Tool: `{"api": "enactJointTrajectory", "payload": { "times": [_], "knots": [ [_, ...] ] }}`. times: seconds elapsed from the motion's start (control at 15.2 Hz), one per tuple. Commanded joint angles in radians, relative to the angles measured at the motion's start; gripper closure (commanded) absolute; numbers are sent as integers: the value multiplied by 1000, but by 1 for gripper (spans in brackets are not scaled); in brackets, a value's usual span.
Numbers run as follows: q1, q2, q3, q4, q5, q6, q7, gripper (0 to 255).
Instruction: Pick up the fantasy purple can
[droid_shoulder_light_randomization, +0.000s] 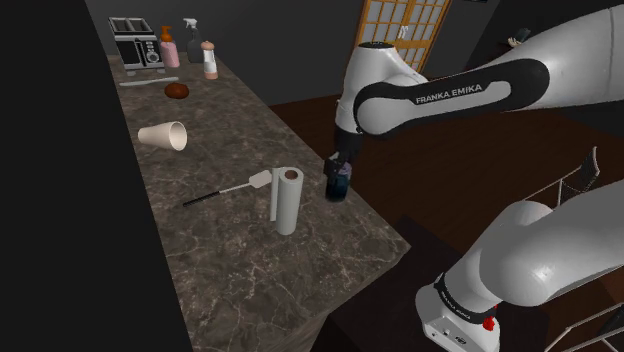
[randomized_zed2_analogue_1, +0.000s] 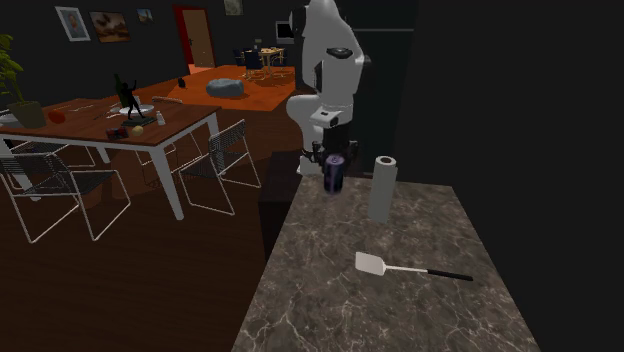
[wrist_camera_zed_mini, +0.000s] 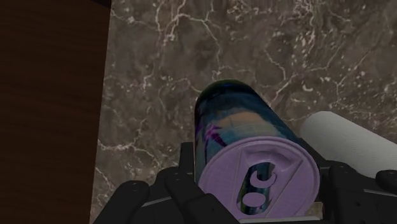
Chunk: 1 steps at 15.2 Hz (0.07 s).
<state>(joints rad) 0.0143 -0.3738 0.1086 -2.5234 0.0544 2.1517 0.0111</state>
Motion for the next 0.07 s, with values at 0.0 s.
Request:
{"api": "enactJointTrajectory", "payload": {
  "times": [0.0],
  "knots": [
    [0,-5,-1,4,0,-9,-1,255]
  ]
}}
